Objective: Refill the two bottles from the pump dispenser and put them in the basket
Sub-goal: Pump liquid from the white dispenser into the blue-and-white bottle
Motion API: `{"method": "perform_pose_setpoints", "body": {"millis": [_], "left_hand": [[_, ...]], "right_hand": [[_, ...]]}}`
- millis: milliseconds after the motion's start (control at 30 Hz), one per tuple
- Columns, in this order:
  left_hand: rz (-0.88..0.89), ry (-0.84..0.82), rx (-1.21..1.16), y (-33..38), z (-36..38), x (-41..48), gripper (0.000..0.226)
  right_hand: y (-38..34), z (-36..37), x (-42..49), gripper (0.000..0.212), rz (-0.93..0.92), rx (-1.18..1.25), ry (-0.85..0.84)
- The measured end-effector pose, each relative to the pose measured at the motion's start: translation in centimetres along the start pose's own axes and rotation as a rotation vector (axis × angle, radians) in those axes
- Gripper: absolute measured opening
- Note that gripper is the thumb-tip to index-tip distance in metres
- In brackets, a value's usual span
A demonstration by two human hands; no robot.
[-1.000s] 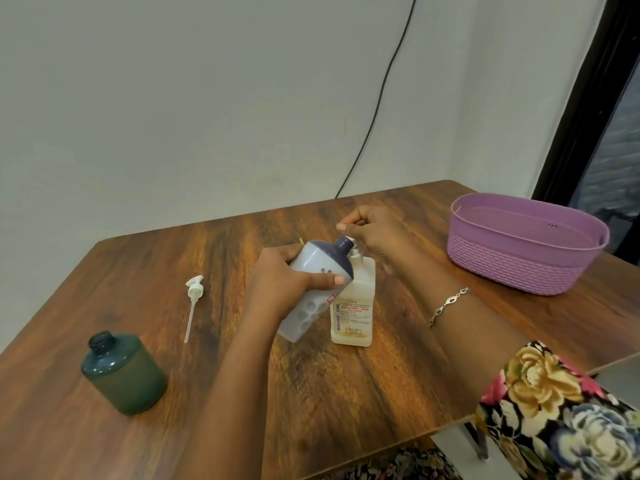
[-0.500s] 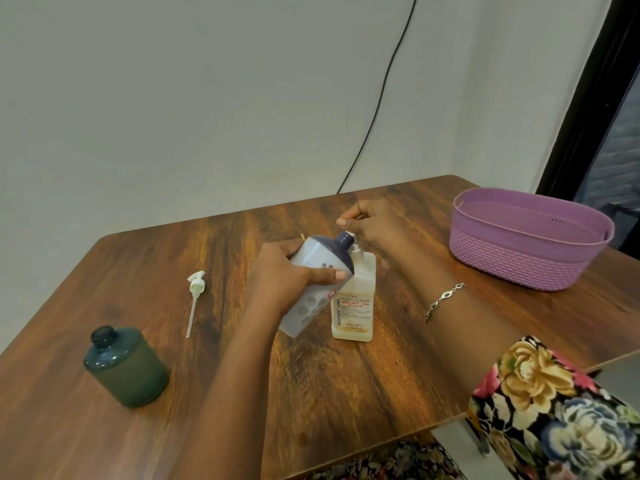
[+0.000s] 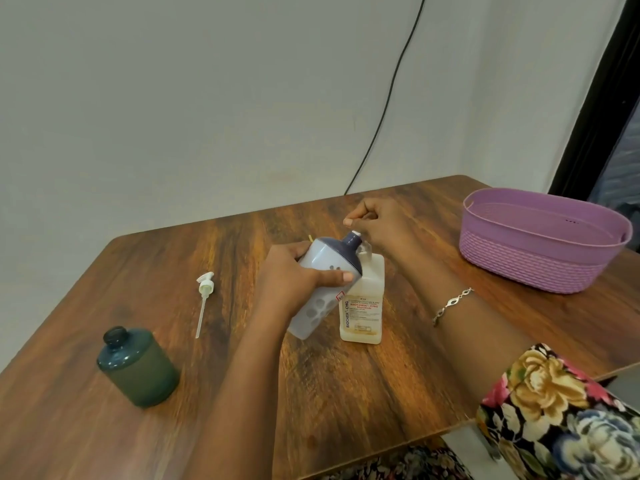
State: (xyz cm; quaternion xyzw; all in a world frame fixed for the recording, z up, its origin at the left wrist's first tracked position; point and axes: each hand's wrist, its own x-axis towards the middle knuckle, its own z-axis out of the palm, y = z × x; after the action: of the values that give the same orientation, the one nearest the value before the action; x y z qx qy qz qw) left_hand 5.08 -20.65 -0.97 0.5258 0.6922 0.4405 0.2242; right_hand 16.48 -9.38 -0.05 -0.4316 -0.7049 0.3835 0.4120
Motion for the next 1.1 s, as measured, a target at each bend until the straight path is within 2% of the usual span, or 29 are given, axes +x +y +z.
{"method": "perform_pose_setpoints", "body": {"millis": [200, 400, 633, 700, 800, 933, 1100], "left_hand": [[0.021, 0.016, -0.023, 1.0, -0.6, 0.0, 0.04], [-0.005, 0.01, -0.015, 0.5, -0.5, 0.1, 0.043], [-0.014, -0.004, -0.086, 0.5, -0.2, -0.5, 0.027], [0.0, -0.005, -0.087, 0.9, -0.4, -0.5, 0.029], [0.01, -0.003, -0.069, 0.9, -0.6, -0.2, 0.037], [0.007, -0.028, -0.067, 0.1, -0.2, -0.2, 0.033], [-0.002, -0.033, -0.115, -0.3, 0.0, -0.2, 0.032]], "right_hand": [[-1.0, -0.6, -0.2, 0.017, -0.015, 0.061, 0.014], [0.1, 0.0, -0.2, 0.021, -0.037, 0.047, 0.022], [0.0, 0.0, -0.4, 0.015, -0.029, 0.086, 0.055], [-0.8, -0.5, -0.2, 0.01, -0.011, 0.106, 0.033], [-0.9, -0.6, 0.0, 0.014, 0.008, 0.093, 0.003], [0.1, -0.2, 0.1, 0.02, 0.017, 0.064, -0.019], [0.3, -0.1, -0.1, 0.01, 0.003, 0.094, 0.008]]}}
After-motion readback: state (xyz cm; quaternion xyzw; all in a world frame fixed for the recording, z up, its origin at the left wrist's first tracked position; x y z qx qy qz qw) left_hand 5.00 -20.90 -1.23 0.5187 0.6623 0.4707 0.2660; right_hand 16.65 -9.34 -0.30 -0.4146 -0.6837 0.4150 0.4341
